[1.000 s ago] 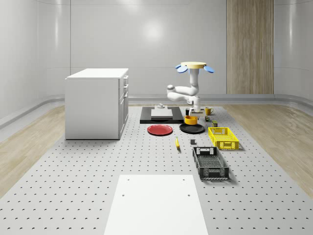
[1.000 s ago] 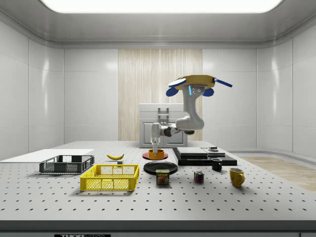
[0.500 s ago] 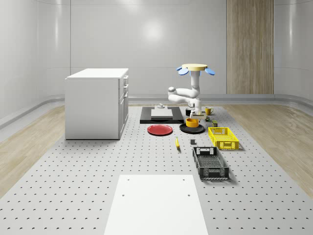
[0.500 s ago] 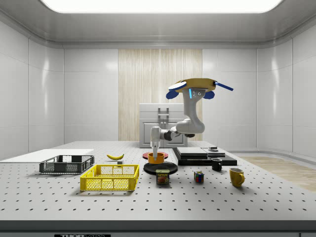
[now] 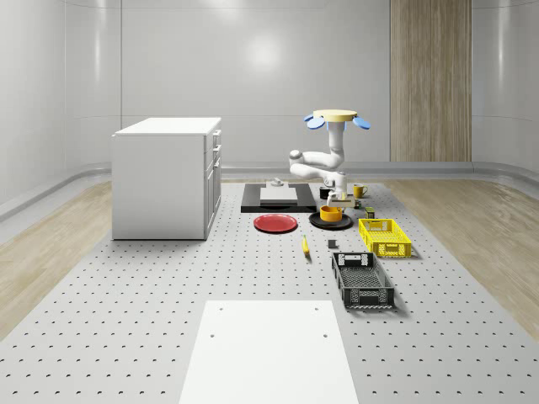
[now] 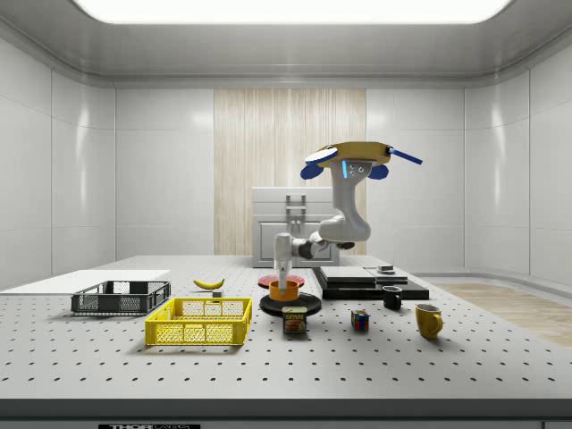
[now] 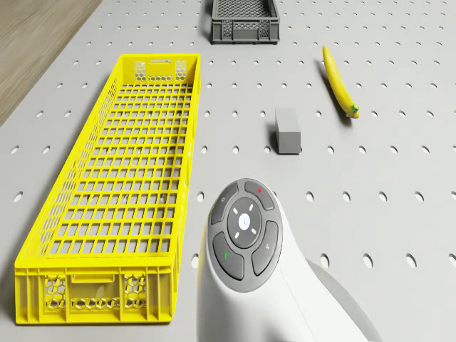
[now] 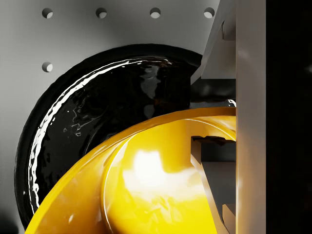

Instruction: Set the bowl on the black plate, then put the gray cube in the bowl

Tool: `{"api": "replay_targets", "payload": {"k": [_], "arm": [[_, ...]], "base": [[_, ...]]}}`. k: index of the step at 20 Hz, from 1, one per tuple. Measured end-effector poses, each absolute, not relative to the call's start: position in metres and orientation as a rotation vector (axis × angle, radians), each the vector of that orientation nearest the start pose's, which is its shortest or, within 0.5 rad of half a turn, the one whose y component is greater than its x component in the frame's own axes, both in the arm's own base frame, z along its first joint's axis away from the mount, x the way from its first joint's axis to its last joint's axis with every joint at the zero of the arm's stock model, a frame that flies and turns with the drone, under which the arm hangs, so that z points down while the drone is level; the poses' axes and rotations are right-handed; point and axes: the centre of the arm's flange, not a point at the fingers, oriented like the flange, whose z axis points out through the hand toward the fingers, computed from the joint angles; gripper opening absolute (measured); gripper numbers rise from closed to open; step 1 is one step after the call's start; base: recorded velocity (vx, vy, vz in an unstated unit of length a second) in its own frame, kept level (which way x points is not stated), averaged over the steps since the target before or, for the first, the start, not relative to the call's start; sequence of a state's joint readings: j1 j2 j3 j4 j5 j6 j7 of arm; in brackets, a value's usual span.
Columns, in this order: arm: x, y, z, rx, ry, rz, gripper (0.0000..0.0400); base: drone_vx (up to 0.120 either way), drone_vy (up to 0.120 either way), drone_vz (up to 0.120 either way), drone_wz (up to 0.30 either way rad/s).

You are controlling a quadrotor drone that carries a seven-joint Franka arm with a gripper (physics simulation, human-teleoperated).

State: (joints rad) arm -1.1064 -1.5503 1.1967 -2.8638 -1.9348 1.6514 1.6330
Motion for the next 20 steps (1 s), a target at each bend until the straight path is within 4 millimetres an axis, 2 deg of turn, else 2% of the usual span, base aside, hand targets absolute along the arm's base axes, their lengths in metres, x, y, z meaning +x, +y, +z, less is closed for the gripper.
{"api": "replay_targets", "payload": {"k": [8,10,11,13,16,20], "arm": [[0.287,0.016,0.55,0.001,-0.002,0.786,0.01],[0.286,0.016,0.552,0.001,-0.002,0.786,0.0218],[0.286,0.016,0.551,0.001,-0.002,0.786,0.0258],[0.285,0.016,0.547,0.001,-0.002,0.786,0.0314],[0.285,0.016,0.537,0.001,-0.002,0.786,0.0359],[0.285,0.016,0.52,0.001,-0.002,0.786,0.0385]], "base": [[0.0,0.0,0.0,0.0],[0.0,0.0,0.0,0.0],[0.0,0.0,0.0,0.0],[0.0,0.0,0.0,0.0],[0.0,0.0,0.0,0.0],[0.0,0.0,0.0,0.0]]}}
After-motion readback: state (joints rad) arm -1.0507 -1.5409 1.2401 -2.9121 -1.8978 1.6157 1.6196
